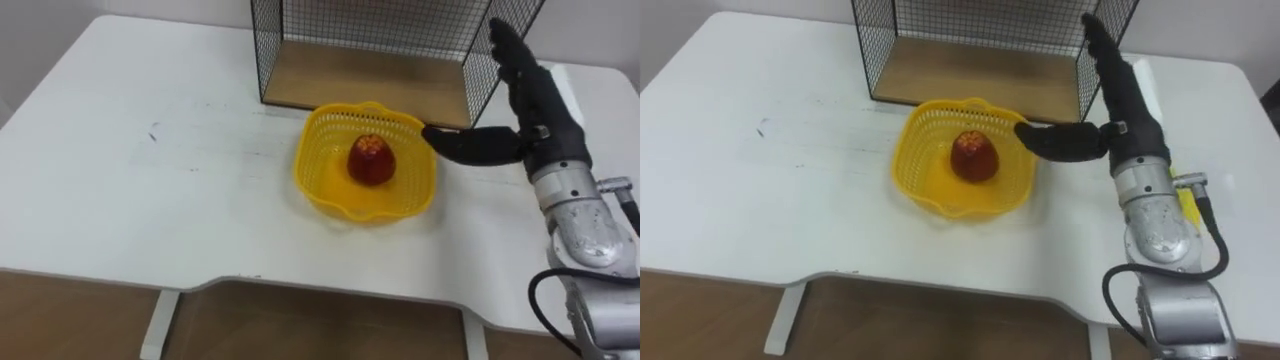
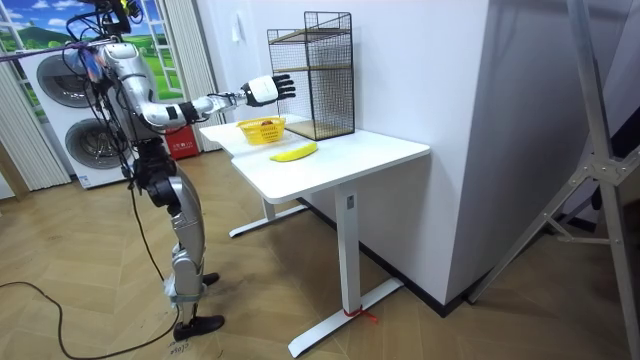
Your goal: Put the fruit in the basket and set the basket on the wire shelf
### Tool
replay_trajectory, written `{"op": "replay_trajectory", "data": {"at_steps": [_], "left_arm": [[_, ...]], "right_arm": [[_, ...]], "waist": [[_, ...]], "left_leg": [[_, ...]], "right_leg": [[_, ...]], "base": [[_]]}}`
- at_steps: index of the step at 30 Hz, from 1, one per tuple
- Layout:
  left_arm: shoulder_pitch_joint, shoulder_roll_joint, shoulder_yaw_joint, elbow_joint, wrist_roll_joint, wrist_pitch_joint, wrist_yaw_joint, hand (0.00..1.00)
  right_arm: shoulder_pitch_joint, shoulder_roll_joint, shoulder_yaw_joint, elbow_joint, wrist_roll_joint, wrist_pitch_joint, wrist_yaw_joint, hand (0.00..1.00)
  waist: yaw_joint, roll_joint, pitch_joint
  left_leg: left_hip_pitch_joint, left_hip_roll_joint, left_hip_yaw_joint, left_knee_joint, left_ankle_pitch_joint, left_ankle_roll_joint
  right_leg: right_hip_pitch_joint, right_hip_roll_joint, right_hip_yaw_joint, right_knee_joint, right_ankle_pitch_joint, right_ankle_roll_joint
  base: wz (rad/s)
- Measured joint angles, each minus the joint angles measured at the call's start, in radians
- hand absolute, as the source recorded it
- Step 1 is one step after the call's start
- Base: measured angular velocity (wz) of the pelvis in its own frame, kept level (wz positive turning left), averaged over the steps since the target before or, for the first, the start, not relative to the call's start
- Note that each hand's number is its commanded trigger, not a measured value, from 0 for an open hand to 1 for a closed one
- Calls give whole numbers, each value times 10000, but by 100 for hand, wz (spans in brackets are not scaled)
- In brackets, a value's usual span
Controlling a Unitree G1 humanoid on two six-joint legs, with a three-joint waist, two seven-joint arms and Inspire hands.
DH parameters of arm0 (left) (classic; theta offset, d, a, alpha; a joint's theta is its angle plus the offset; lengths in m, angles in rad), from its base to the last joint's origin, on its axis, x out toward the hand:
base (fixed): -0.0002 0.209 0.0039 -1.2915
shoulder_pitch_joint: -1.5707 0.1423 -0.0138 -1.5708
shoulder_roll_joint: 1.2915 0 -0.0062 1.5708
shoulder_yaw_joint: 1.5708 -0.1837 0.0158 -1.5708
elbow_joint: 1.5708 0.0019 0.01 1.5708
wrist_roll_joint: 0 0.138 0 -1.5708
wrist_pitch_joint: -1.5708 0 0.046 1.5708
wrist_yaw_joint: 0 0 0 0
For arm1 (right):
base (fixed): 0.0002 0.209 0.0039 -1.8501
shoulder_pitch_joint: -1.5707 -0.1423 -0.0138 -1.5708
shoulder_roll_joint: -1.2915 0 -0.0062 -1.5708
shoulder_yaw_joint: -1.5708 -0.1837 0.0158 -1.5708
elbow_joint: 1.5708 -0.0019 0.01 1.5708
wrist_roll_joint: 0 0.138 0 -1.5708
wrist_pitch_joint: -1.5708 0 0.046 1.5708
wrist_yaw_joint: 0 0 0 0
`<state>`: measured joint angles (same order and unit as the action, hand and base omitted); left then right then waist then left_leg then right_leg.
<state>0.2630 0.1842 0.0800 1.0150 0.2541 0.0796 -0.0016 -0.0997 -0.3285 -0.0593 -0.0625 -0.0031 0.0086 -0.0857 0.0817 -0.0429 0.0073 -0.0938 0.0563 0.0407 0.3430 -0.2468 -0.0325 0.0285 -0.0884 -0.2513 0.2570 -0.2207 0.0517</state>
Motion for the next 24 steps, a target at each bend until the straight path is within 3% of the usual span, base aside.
{"op": "replay_trajectory", "data": {"at_steps": [15, 24], "left_arm": [[298, 4, 221, -59, 24, -26, 100, 0], [382, 7, 232, -189, 9, 13, 208, 0]], "right_arm": [[254, 7, -827, 886, 450, -120, -1018, 0], [373, -2, -823, 1767, 940, -111, -1521, 0]], "waist": [[-491, -108, -28], [-483, -126, -44]], "left_leg": [[332, 1, 94, -42, 9, 1], [345, 2, 118, -66, 13, 3]], "right_leg": [[319, -11, -3, -124, 3, -3], [242, -17, 44, -28, 4, -5]], "base": [[-1], [0]]}}
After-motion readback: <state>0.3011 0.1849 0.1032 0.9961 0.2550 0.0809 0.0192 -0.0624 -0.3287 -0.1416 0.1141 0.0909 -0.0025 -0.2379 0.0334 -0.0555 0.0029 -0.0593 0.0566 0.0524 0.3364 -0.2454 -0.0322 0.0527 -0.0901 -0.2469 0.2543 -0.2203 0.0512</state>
